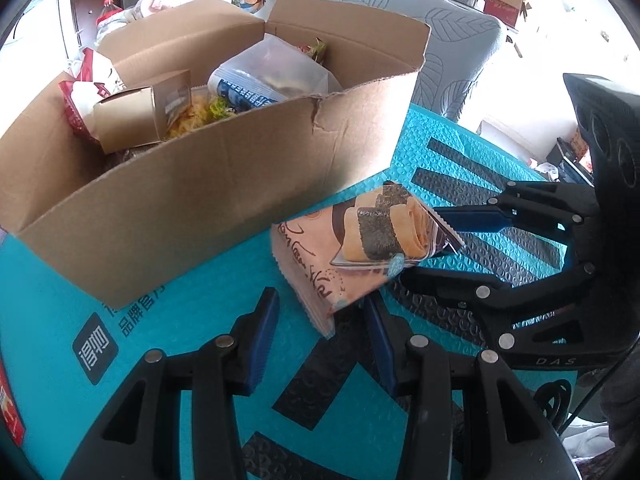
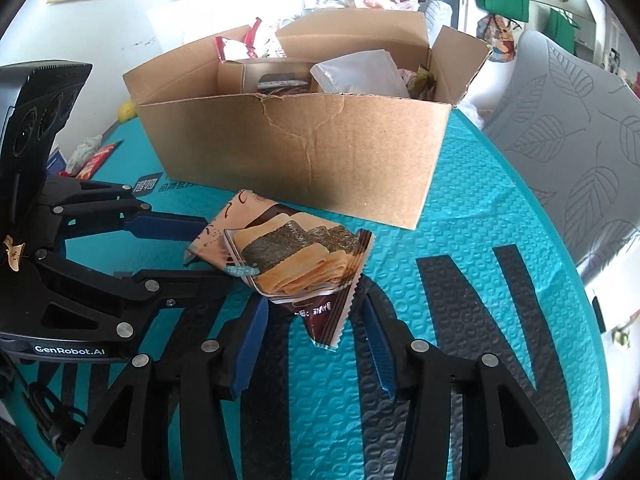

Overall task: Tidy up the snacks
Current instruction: 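Lift the seaweed pack with both tools and carry it toward the box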

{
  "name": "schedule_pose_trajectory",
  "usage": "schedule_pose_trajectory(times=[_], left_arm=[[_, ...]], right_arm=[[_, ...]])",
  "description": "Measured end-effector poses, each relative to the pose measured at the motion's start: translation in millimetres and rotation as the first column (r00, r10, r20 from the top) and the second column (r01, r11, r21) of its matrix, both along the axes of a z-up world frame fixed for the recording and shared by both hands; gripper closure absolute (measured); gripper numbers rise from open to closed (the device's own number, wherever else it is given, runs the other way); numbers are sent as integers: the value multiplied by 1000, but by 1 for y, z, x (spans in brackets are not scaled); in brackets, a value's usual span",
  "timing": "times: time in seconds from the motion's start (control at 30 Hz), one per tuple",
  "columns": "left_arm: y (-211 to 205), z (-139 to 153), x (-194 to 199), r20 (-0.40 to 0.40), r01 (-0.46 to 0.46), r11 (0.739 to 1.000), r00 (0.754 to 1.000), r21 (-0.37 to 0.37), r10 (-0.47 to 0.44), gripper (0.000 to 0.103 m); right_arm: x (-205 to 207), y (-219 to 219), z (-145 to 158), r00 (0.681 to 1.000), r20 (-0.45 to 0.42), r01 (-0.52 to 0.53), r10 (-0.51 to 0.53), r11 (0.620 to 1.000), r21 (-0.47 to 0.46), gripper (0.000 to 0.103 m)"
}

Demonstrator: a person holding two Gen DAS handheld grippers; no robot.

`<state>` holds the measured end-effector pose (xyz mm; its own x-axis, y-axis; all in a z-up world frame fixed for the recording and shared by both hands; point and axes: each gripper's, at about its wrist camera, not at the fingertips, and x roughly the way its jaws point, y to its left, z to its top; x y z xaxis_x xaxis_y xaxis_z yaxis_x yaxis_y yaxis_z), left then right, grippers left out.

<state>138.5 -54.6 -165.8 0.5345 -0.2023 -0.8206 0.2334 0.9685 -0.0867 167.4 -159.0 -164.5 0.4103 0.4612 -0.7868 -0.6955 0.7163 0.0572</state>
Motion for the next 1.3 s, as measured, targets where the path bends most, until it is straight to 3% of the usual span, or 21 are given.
schedule_pose_trajectory(times=[0.63,0.73,0.8,0.9,1.03,1.3], left_arm=[[1,5,11,2,26,999,1000,-47,-26,59],[4,3,10,7,25,996,1000,-82,-24,59],[4,3,10,6,20,996,1000,-88,-20,60],[-2,7,7,26,17,998,1000,-55,-16,60],[-8,13,4,47,24,999,999,-28,-23,60],[-4,13,5,34,5,998,999,-59,-3,60]], right_arm=[[12,10,-1,999,13,-43,44,999,-23,53],[11,9,-1,999,20,-44,44,999,-20,58],[7,10,0,998,25,-54,55,998,-22,68],[4,11,0,998,29,-52,52,999,-10,73],[1,12,0,998,37,-49,49,999,-12,76],[-10,6,3,998,54,-32,33,999,-5,79]])
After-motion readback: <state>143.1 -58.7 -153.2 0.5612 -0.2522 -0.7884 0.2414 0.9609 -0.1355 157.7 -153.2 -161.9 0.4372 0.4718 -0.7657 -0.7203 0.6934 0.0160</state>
